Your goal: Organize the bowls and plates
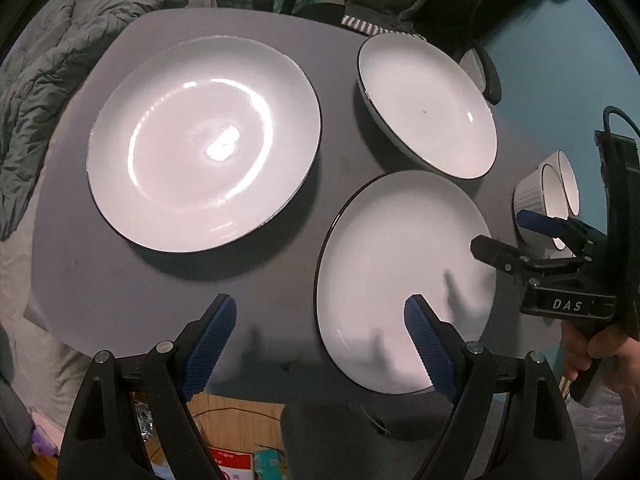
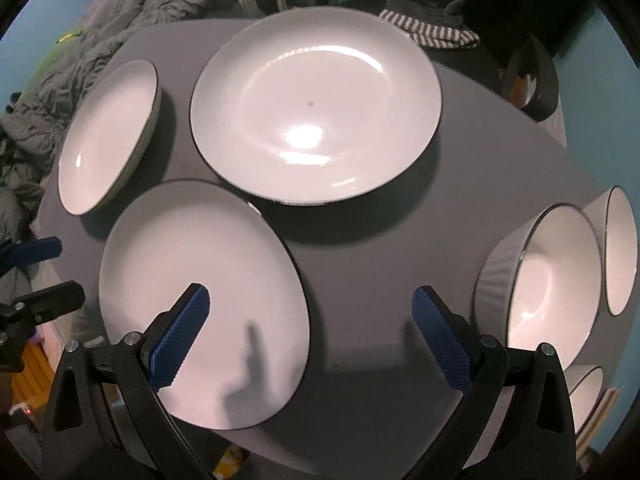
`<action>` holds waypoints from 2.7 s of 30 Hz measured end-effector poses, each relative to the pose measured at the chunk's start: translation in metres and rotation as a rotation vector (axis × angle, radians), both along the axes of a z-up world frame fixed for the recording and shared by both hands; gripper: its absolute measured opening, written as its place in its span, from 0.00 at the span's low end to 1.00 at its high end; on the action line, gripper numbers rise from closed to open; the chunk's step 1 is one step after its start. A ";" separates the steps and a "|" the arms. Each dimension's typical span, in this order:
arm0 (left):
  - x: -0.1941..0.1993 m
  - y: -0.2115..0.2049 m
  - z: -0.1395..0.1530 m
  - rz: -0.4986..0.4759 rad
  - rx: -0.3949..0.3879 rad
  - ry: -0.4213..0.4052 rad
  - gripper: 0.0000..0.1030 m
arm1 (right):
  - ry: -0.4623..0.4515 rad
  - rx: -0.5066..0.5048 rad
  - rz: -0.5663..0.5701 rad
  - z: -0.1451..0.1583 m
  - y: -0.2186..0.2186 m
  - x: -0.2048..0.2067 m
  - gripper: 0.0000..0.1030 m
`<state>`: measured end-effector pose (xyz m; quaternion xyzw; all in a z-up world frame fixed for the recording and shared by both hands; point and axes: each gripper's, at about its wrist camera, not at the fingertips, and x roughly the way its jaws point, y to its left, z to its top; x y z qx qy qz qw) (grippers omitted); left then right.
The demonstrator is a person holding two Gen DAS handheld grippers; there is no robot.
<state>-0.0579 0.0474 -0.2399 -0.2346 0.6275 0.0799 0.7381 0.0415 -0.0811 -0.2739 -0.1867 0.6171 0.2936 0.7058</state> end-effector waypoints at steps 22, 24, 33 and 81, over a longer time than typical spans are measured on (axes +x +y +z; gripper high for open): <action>0.001 0.003 -0.029 0.080 -0.061 0.040 0.66 | 0.199 0.061 0.040 -0.033 0.008 0.009 0.56; -0.001 -0.002 -0.036 0.093 -0.067 0.039 0.65 | 0.233 0.080 0.036 -0.035 0.008 0.014 0.46; -0.008 0.005 -0.047 0.102 -0.098 0.075 0.35 | 0.286 0.093 0.055 -0.038 0.012 0.014 0.36; 0.020 0.019 -0.046 0.062 -0.142 0.128 0.20 | 0.455 0.128 -0.086 -0.025 -0.014 0.033 0.14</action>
